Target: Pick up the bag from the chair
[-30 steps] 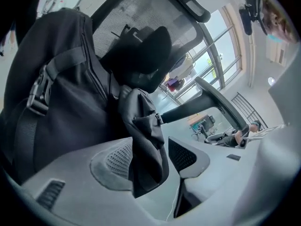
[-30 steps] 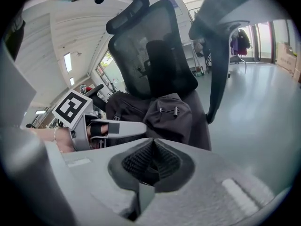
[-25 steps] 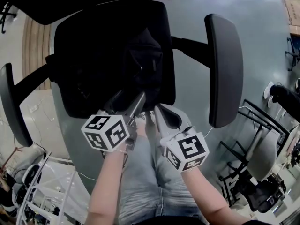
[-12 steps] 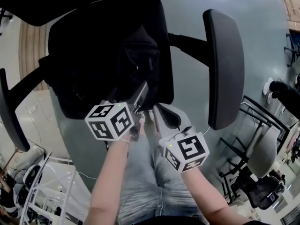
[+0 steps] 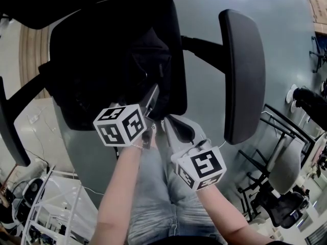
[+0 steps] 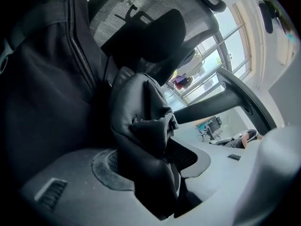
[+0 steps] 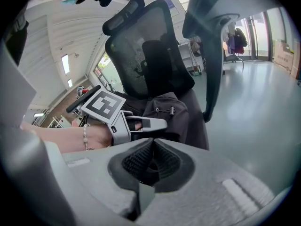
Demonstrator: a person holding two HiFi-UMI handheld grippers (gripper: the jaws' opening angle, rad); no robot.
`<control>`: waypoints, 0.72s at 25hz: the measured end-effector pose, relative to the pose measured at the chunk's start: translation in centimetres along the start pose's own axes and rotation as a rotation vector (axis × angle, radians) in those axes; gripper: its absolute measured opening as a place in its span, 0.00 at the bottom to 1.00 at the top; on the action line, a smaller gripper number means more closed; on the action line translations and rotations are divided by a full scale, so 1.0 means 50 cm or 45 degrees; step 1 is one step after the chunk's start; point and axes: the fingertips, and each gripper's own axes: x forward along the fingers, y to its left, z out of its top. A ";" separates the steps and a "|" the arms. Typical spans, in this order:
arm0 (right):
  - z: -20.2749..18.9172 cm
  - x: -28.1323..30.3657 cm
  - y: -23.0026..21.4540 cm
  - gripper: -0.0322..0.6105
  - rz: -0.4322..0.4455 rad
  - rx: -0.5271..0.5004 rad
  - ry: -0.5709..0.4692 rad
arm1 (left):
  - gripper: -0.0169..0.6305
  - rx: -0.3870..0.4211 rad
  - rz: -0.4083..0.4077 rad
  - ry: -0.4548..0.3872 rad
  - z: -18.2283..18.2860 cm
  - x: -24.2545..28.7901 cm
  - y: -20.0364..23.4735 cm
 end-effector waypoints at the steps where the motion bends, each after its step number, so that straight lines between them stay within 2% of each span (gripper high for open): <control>1: -0.001 0.000 0.002 0.05 0.003 -0.002 0.000 | 0.40 0.004 0.008 -0.002 -0.001 -0.002 0.002; 5: -0.001 -0.004 0.008 0.05 0.017 0.000 0.002 | 0.27 0.048 0.037 -0.019 0.000 -0.011 -0.002; 9: 0.003 -0.015 0.011 0.05 0.051 -0.004 0.006 | 0.21 0.055 0.005 -0.036 0.000 -0.022 -0.023; 13: 0.012 -0.026 0.017 0.05 0.076 0.012 -0.008 | 0.19 0.061 -0.026 -0.065 0.003 -0.044 -0.041; 18: 0.025 -0.043 0.034 0.05 0.092 -0.034 -0.014 | 0.18 0.067 -0.052 -0.081 0.004 -0.086 -0.058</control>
